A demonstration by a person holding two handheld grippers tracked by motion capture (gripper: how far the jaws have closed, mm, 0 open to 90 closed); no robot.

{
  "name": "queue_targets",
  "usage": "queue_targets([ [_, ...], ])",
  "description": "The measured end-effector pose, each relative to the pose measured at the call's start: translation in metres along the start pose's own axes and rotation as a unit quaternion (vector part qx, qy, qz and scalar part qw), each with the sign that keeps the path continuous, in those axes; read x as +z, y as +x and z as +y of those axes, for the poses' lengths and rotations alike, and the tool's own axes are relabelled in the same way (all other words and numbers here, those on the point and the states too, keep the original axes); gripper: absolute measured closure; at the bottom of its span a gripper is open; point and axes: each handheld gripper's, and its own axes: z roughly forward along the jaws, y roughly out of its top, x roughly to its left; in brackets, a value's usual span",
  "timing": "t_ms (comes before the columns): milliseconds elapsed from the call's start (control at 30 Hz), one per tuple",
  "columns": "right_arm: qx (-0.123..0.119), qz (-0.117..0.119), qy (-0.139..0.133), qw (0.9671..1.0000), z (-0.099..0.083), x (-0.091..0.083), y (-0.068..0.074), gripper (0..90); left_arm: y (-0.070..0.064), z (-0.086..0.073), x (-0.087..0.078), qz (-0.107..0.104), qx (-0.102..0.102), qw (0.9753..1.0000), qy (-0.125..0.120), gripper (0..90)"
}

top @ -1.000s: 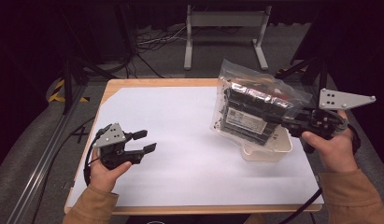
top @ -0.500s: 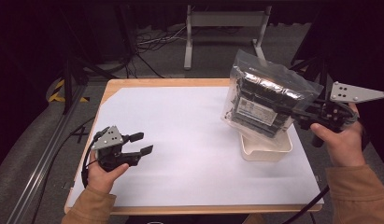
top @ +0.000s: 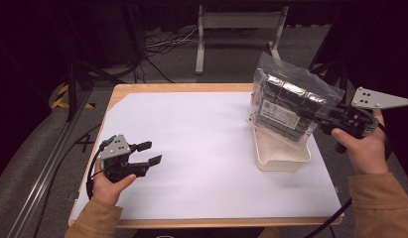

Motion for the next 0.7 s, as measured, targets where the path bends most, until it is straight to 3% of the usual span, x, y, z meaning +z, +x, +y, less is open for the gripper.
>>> queue_targets([
  [500,0.001,-0.032,0.019,0.9993,-0.021,0.001,-0.010,75.7,0.001,-0.001,0.002,-0.002,-0.005,1.0000,0.003,38.5],
  [700,0.016,-0.037,0.024,0.9989,-0.031,0.002,-0.013,75.6,0.001,-0.002,0.003,-0.004,-0.004,1.0000,0.005,38.0],
])
